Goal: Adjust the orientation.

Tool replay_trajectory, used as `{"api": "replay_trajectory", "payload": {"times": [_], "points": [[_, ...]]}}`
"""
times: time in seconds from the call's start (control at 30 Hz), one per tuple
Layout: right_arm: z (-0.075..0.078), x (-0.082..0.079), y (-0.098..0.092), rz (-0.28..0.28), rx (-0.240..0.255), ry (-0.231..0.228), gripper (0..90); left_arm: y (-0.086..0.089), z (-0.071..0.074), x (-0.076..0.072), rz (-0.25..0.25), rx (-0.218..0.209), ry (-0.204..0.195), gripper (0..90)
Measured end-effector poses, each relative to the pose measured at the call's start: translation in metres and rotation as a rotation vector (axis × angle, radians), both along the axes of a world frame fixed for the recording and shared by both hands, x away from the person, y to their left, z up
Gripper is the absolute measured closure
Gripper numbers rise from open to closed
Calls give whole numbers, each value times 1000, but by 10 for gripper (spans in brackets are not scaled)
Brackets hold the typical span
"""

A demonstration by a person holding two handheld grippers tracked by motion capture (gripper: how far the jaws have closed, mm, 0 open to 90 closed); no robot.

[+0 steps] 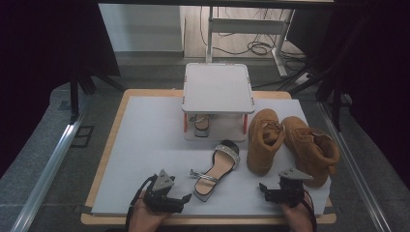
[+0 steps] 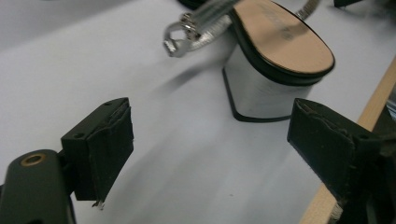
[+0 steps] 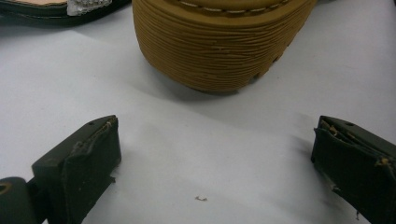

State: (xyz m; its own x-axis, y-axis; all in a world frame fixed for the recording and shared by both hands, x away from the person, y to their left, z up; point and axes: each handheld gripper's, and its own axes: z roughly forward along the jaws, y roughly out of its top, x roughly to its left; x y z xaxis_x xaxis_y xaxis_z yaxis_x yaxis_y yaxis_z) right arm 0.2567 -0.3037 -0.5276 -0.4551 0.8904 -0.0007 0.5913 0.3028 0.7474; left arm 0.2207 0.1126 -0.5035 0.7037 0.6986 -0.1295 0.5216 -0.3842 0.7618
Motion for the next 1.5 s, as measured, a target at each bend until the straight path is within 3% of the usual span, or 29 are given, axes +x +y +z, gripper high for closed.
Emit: {"api": "replay_trajectory", "payload": {"times": [0.2, 0.6, 1.1, 1.5], "points": [[0, 0, 0, -1, 1, 1, 18, -17, -3, -6, -35, 28, -10, 158], [0, 0, 0, -1, 1, 0, 18, -40, -8, -2, -49, 36, -11, 214], [0, 0, 0, -1, 1, 1, 18, -68, -15, 13, -45, 101, 14, 270], [0, 0, 0, -1, 1, 1, 18, -86, -11, 28, -41, 108, 24, 295]]}}
